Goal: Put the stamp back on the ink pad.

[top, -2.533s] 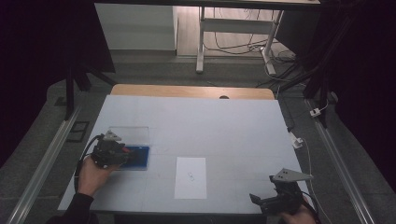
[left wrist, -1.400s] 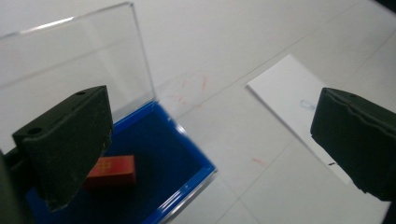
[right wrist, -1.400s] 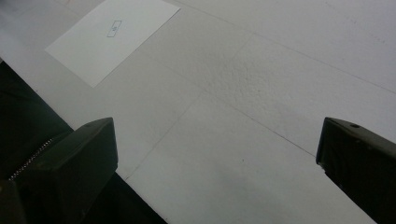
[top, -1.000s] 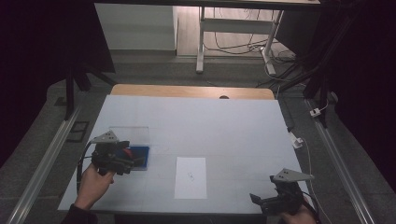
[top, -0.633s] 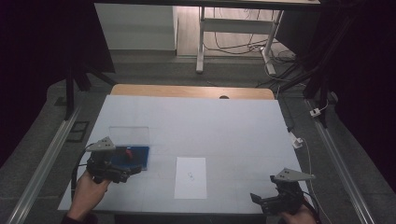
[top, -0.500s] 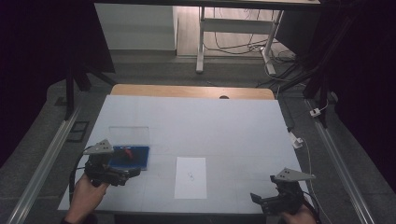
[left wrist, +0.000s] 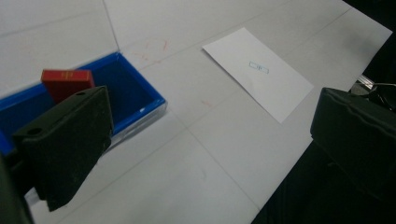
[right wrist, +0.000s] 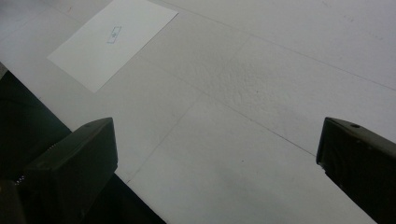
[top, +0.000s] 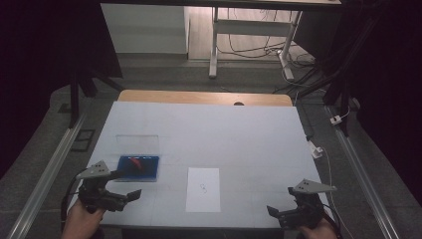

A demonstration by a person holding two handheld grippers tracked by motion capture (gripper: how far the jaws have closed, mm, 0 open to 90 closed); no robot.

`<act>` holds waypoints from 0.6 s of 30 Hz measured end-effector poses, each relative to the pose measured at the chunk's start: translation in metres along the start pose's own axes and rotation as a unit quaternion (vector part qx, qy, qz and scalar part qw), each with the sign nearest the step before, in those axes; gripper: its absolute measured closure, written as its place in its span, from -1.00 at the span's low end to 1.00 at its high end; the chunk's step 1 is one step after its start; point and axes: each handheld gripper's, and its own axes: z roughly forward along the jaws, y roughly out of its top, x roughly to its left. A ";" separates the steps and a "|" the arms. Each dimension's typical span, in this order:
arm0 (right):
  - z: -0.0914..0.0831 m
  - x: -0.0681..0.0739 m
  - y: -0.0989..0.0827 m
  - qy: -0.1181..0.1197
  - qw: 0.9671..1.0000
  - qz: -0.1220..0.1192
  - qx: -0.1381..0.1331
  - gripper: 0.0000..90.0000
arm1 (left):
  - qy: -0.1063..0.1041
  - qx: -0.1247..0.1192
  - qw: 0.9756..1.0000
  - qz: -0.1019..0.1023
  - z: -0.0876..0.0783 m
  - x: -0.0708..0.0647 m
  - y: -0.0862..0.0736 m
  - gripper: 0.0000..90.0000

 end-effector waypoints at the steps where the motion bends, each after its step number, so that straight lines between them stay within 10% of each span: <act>1: 0.000 0.000 0.000 0.000 1.000 0.000 0.000 -1.00 | 0.003 0.000 1.000 -0.001 -0.002 0.000 -0.002 -1.00; 18: 0.001 0.001 0.000 0.001 1.000 -0.002 0.002 -1.00 | 0.028 0.011 0.999 -0.027 -0.019 0.001 -0.030 -1.00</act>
